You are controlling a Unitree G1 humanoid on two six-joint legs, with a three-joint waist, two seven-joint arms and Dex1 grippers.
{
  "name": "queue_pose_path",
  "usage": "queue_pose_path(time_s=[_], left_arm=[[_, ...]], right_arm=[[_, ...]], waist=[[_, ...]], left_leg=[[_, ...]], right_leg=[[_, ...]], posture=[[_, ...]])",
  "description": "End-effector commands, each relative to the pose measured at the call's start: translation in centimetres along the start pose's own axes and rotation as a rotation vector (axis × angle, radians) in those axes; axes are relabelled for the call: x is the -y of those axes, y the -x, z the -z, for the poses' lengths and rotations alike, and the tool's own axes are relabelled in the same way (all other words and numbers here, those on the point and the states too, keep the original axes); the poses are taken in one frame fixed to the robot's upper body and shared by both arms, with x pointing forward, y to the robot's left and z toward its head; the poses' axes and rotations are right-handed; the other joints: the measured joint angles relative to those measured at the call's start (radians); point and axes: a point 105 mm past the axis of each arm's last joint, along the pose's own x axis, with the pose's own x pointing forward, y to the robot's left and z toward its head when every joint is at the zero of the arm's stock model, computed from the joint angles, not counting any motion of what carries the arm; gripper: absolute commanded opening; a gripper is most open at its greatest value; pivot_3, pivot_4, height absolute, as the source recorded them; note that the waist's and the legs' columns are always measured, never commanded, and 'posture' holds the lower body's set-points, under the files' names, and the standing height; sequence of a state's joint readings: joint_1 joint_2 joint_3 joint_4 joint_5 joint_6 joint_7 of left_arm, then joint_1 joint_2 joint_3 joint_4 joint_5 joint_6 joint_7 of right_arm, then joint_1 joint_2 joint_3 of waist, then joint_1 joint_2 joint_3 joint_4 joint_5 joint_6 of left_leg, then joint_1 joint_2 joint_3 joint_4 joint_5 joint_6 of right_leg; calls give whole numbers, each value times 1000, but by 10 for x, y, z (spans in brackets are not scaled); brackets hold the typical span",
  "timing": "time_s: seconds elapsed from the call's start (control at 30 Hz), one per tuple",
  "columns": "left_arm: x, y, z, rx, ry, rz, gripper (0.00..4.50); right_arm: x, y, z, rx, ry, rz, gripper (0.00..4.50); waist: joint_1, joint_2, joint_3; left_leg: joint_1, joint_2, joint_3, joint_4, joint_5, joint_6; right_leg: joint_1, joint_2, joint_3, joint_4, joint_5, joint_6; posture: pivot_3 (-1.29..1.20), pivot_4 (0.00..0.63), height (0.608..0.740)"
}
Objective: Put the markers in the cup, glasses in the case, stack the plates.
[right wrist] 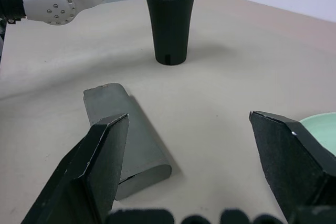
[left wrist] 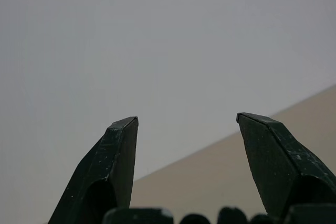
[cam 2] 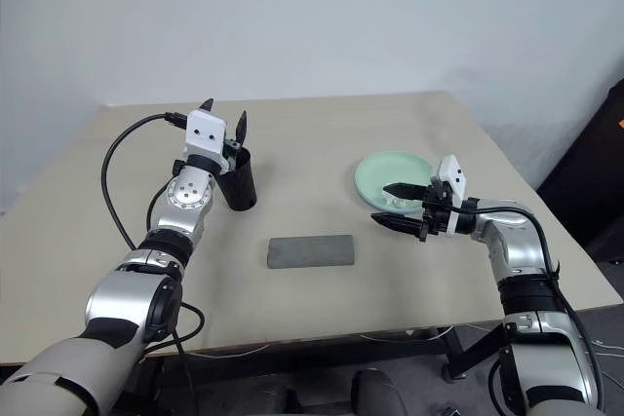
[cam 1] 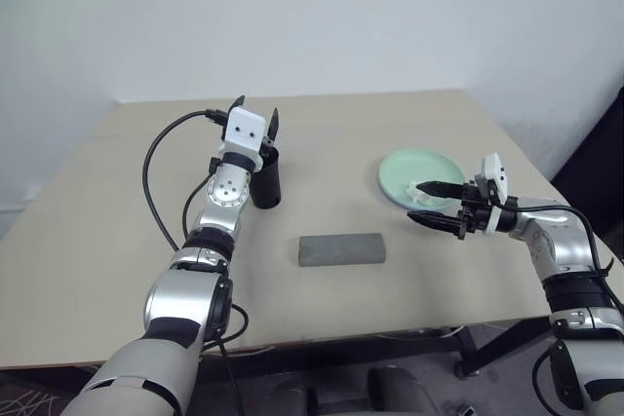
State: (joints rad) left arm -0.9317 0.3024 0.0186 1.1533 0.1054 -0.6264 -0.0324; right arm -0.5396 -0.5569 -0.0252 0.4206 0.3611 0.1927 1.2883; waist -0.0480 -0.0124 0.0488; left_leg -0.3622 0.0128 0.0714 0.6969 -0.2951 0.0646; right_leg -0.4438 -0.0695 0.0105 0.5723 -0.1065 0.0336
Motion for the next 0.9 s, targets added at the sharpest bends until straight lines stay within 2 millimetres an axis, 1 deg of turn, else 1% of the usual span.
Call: queue_pose_path(time_s=[0.03, 0.1, 0.23, 0.3, 0.33, 0.43, 0.5, 0.57, 0.63, 0.73, 0.8, 0.9], left_arm=[[-7, -13, -31, 110, 29, -14, 3185], [-6, -13, -35, 125, 128, 44, 3185], [-18, -6, -43, 159, 314, 127, 3185], [-26, 9, -48, 167, 425, 223, 3185], [-27, 20, -51, 162, 458, 293, 3185], [-22, 51, -54, 112, 473, 446, 3185], [-17, 66, -53, 70, 470, 501, 3185], [-12, 80, -48, 16, 482, 537, 3185], [-9, 97, -37, -52, 478, 582, 3185], [2, 118, -26, -127, 457, 654, 3185], [7, 127, -20, -159, 452, 682, 3185], [14, 138, -5, -214, 408, 722, 3185]], right_arm=[[0, -1, -18, 46, 52, -4, 3991], [0, -2, -19, 49, 54, -1, 3991], [1, 0, -20, 59, 52, 15, 3991], [3, 1, -20, 74, 47, 33, 3991], [3, 1, -21, 82, 43, 37, 3991], [2, 3, -21, 90, 34, 36, 3991], [2, 5, -22, 93, 30, 36, 3991], [5, 8, -23, 93, 28, 40, 3991], [6, 9, -25, 95, 27, 42, 3991], [6, 14, -23, 76, 28, 40, 3991], [3, 17, -19, 54, 32, 35, 3991], [2, 25, -15, 34, 34, 35, 3991]], waist=[[0, 0, 0], [0, 0, 0], [-3, 0, 0], [-5, 0, 0], [-8, 0, 0], [-18, 0, 0], [-16, 0, 0], [-9, 0, 0], [-4, 0, 0], [-3, 0, 0], [-2, 0, 0], [0, 0, 0]], left_leg=[[0, 0, 0, 0, 0, 0], [0, 0, 0, 0, 0, 0], [0, 1, 1, 0, 0, 0], [0, 1, 1, 0, 0, -1], [1, 1, 1, -1, -1, -1], [1, 2, 0, -2, -2, -2], [1, 3, 0, -1, -2, -2], [0, 2, 0, 0, -2, -2], [1, 2, 0, 0, -2, -2], [3, 3, 0, 0, -2, -2], [2, 3, 0, 0, -3, -5], [2, 3, 1, 0, -4, -6]], right_leg=[[0, 0, 0, 0, 0, 0], [0, 0, 0, 0, 0, 0], [-1, 0, 0, 0, 0, 0], [-1, 0, 0, 0, 0, 0], [-1, 1, 1, 1, 0, 0], [-2, 2, 1, 2, 0, -1], [-2, 2, 1, 2, 0, -1], [-1, 2, 1, 2, -1, -1], [0, 1, 1, 0, -2, -2], [0, 1, 2, 1, -2, -2], [0, 1, 1, 1, -2, -2], [0, 1, 1, 1, -2, -3]], posture=[[0, 0, 740], [0, 0, 740], [0, 0, 740], [0, 0, 740], [0, 0, 740], [0, 0, 740], [0, 0, 740], [0, 0, 740], [0, 0, 740], [0, 0, 740], [0, 0, 740], [0, 0, 740]])
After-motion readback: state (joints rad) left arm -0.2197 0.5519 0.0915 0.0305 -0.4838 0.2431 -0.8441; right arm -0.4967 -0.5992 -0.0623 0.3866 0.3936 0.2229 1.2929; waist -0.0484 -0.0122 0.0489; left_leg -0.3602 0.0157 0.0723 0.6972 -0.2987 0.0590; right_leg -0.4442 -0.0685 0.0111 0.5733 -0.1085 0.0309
